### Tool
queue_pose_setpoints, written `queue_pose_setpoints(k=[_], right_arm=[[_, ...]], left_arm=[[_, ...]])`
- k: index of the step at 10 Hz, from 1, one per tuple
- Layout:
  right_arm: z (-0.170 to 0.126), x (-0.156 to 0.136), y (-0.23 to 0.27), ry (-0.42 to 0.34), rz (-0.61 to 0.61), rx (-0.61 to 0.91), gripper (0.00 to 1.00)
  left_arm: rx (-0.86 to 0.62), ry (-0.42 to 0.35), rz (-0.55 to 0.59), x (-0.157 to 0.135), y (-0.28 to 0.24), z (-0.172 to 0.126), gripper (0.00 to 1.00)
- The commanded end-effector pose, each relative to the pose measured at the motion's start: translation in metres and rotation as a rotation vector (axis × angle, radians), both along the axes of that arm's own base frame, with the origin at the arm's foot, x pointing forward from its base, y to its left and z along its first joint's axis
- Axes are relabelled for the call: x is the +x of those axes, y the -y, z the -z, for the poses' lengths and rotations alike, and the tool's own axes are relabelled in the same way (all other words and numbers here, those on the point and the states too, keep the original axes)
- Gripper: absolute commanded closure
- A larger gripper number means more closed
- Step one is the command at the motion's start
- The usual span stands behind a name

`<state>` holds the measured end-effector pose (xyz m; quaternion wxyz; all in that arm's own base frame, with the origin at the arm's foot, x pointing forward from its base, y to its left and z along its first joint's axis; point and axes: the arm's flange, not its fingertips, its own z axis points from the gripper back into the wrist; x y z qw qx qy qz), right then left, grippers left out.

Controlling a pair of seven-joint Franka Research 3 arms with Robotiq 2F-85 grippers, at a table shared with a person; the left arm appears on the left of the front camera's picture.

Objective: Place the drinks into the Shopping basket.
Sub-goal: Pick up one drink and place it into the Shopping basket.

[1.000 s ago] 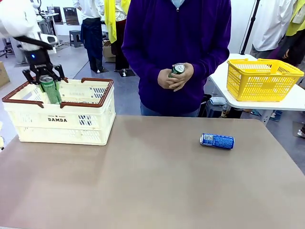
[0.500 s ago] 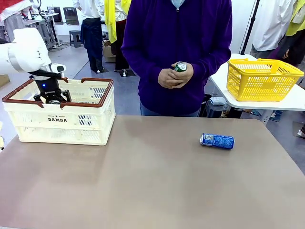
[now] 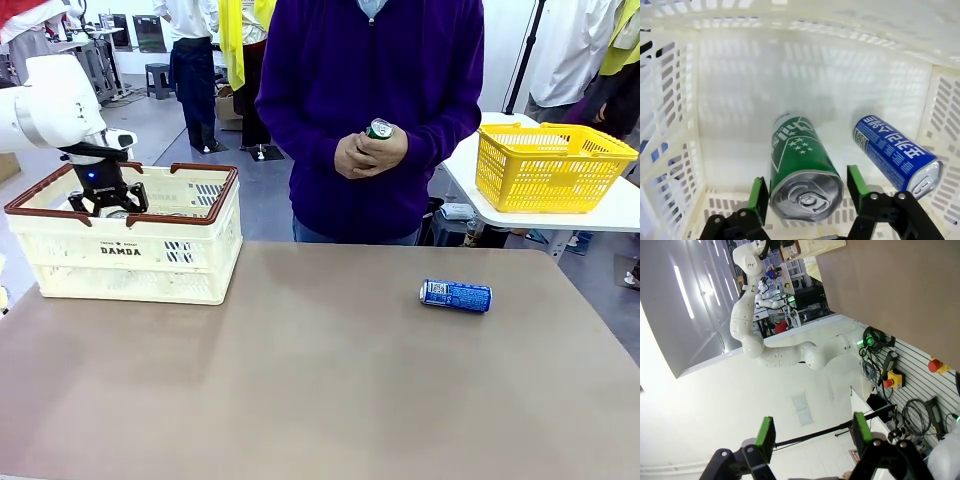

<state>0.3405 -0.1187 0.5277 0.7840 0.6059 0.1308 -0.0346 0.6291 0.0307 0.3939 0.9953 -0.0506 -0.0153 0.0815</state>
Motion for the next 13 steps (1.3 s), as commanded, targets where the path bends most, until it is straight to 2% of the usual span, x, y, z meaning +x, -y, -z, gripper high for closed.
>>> queue_pose_setpoints(k=[1,3,4,6,7,8,9,10,12,13], right_arm=[[-0.004,-0.001,0.003,-0.006,-0.011,-0.007,0.18],[-0.004,-0.001,0.003,-0.006,-0.011,-0.007,0.18],[-0.004,-0.001,0.003,-0.006,-0.011,-0.007,0.18],[-0.004,-0.001,0.003,-0.006,-0.011,-0.007,0.18],[-0.004,-0.001,0.003,-0.006,-0.011,-0.007,0.18],[-0.004,-0.001,0.003,-0.006,-0.011,-0.007,0.18],[-0.004,-0.001,0.003,-0.006,-0.011,-0.007,0.18],[-0.004,-0.001,0.003,-0.006,-0.011,-0.007,0.18],[-0.004,-0.001,0.003,-0.006,-0.011,-0.007,0.18],[-0.004,-0.001,0.003,-0.006,-0.011,-0.007,0.18]], left_arm=[[-0.018,0.023,-0.031,-0.004,-0.003,-0.012,0.00],[-0.102,0.101,-0.035,-0.030,-0.020,-0.053,0.00],[-0.190,0.135,-0.011,-0.062,-0.031,-0.086,0.00],[-0.479,0.204,0.116,-0.133,-0.058,-0.145,0.00],[-0.649,0.167,0.222,-0.160,-0.083,-0.170,0.00],[-0.786,0.135,0.213,-0.172,-0.111,-0.186,0.00],[-0.916,0.089,0.241,-0.180,-0.146,-0.194,0.00],[-1.066,0.009,0.339,-0.187,-0.183,-0.189,0.00],[-1.227,0.080,0.327,-0.205,-0.241,-0.155,0.00],[-1.251,0.080,0.343,-0.206,-0.257,-0.138,0.00]])
